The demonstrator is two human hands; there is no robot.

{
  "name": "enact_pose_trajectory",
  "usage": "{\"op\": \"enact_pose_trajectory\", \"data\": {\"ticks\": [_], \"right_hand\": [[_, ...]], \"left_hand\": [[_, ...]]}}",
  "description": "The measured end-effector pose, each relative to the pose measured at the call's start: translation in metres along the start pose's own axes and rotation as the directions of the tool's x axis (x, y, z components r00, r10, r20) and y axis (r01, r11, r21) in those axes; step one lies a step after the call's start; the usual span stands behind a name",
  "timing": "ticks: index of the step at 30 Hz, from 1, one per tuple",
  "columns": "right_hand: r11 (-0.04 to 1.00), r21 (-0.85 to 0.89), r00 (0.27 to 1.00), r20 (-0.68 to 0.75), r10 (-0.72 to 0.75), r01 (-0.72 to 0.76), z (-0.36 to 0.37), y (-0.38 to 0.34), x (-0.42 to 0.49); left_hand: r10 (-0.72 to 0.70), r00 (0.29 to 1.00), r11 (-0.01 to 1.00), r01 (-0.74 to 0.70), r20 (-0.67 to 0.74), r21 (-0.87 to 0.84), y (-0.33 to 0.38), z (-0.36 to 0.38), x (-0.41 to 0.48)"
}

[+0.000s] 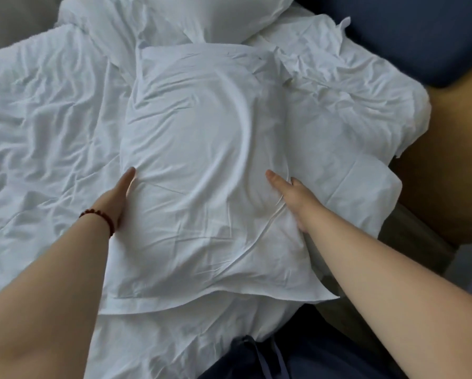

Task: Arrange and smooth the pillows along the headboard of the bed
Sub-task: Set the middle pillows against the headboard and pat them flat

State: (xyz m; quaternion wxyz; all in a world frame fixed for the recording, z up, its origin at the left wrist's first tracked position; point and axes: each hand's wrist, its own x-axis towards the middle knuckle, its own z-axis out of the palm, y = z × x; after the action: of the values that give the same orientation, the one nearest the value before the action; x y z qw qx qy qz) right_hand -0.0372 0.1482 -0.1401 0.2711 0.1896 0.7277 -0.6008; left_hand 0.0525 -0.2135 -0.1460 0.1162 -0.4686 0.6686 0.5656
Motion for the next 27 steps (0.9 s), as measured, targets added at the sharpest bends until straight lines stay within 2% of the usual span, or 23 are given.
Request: {"op": "enact_pose_trajectory", "data": {"ticks": [2,5,8,11,15,18,21,24,27], "right_hand": [[0.997,0.066,0.999,0.010,0.030,-0.031,0.006,-0.015,0.009],[0.990,0.110,0.996,0.024,0.080,-0.083,0.009,-0.023,0.014],[0.998,0.047,0.998,-0.054,0.035,-0.032,-0.001,-0.015,0.005],[0.995,-0.085,0.989,-0.139,-0.060,0.048,-0.038,-0.004,-0.013],[0.984,-0.166,0.992,0.103,0.078,-0.061,-0.070,-0.006,-0.028],[0.985,-0.172,0.997,0.079,-0.001,0.015,-0.055,-0.028,-0.002],[0.989,-0.146,1.000,0.028,0.003,0.001,-0.033,-0.053,0.035],[0.996,-0.066,0.995,0.068,0.068,-0.064,-0.023,-0.067,0.068],[0.997,-0.009,0.989,0.129,0.071,-0.071,-0.020,-0.081,0.093]], "left_hand": [[0.042,0.999,0.999,-0.043,0.033,0.010,0.008,0.006,-0.002],[0.093,0.996,0.985,-0.090,-0.017,0.145,0.018,0.020,-0.016],[0.158,0.985,0.978,-0.146,-0.071,0.148,0.024,0.036,-0.046],[0.205,0.979,0.962,-0.204,0.011,0.180,-0.002,0.050,-0.079],[0.078,0.982,0.990,-0.097,0.173,0.102,-0.033,0.043,-0.088],[0.077,0.990,0.997,-0.075,0.115,-0.024,-0.010,0.042,-0.062],[0.087,0.993,0.995,-0.083,0.084,-0.054,0.023,0.049,-0.039],[0.104,0.993,0.987,-0.095,0.058,-0.130,0.051,0.054,-0.012],[0.115,0.992,0.986,-0.108,0.053,-0.123,0.078,0.059,0.013]]}}
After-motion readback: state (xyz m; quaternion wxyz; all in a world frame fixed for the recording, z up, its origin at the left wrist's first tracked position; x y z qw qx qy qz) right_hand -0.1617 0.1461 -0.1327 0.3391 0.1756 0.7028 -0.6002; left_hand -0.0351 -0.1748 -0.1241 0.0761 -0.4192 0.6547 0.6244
